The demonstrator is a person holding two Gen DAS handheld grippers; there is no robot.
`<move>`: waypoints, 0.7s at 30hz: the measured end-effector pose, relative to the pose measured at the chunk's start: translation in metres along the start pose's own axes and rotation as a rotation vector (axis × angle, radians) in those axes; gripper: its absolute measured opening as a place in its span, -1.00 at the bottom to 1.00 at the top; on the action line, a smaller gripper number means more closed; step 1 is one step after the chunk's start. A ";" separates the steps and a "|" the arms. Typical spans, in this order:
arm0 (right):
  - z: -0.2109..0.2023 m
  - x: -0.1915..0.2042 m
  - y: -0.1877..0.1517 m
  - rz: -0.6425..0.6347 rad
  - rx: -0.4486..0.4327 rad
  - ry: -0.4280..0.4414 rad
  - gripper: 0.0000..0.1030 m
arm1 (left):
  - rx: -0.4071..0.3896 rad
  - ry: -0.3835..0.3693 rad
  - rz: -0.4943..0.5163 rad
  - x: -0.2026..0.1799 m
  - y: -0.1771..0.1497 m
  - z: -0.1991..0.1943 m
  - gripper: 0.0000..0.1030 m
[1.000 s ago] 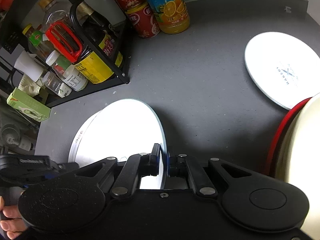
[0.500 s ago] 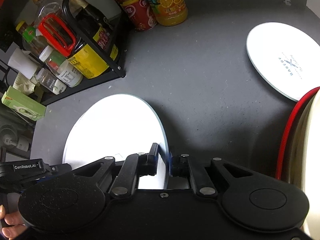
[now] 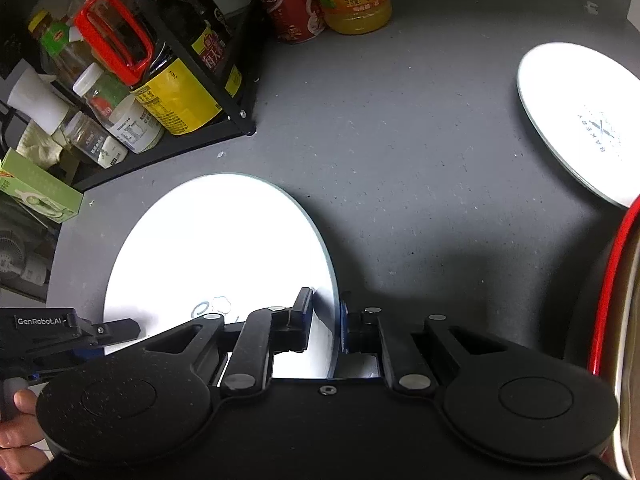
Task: Organize plates and bowls
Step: 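Lower the 'Sweet' plate onto the flower-pattern plate and open both grippers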
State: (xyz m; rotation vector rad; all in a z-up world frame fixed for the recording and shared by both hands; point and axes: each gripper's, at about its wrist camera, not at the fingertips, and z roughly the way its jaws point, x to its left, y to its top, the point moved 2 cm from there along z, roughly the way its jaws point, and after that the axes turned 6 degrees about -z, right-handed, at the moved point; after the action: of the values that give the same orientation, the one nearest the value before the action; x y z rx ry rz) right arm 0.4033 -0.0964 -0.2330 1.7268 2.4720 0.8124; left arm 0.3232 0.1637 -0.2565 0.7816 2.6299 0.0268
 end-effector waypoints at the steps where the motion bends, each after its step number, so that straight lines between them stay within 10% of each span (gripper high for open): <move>1: 0.001 0.000 0.000 0.004 0.003 -0.001 -0.66 | -0.003 -0.001 -0.002 0.001 0.000 -0.001 -0.55; 21: -0.020 0.005 -0.008 0.011 0.000 -0.015 -0.53 | -0.044 0.011 0.033 -0.006 0.006 -0.025 -0.51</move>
State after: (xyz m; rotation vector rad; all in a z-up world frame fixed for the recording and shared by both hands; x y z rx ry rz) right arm 0.3885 -0.1022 -0.2182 1.7411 2.4547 0.7973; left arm 0.3214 0.1685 -0.2308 0.8120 2.6172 0.0975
